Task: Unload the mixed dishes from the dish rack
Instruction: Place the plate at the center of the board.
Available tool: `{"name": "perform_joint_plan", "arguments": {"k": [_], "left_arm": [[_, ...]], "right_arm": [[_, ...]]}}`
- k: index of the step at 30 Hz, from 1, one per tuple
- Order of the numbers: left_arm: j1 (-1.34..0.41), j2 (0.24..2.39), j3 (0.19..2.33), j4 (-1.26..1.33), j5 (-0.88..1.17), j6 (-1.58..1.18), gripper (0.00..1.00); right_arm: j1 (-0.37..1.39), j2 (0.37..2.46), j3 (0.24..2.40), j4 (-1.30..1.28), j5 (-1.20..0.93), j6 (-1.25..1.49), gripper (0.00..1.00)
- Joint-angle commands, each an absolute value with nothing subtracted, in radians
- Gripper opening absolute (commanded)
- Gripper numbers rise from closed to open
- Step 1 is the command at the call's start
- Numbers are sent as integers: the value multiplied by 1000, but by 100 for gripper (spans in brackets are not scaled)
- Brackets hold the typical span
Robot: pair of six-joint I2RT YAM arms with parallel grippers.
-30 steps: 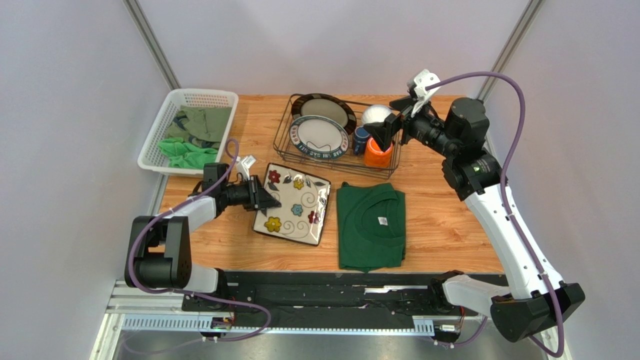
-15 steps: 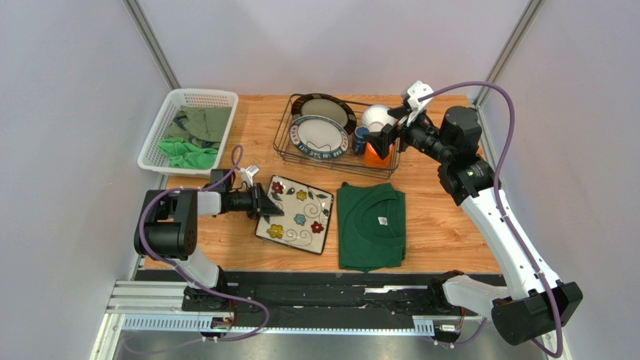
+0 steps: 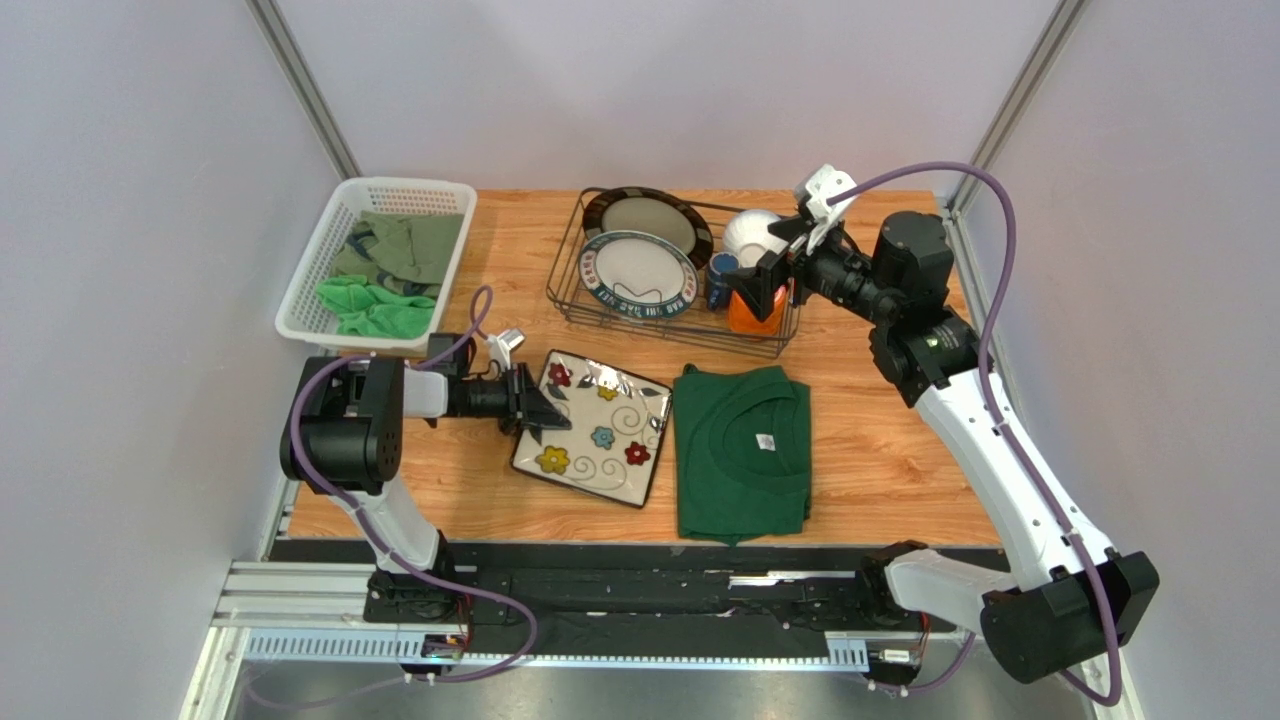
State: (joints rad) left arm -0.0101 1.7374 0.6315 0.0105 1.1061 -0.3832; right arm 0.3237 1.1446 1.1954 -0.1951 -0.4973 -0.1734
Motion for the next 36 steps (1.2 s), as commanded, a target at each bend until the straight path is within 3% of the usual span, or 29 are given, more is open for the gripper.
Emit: {"name": "perform_joint_plan", "arguments": {"k": [1,5,12,20,36], "left_arm": [[-6,1730,660,25,1063,-334,37],[-6,1707,661,14,1043,-333,48],[-6,1660,676,-35,974,-333,53],[-35,1586,725,-173,819,-319,71],[-74,1588,801,-409,721,-288,75]], "right_arm": [[321,1147,1206,-143,-520,-186,100],[319,1147,1204,-140,-528,-178,99],[319,1127,1201,-146,-535,-166,100],[319,1121,1204,-147,-540,-156,100],[319,1100,1197,-189,-496,-192,100]]}}
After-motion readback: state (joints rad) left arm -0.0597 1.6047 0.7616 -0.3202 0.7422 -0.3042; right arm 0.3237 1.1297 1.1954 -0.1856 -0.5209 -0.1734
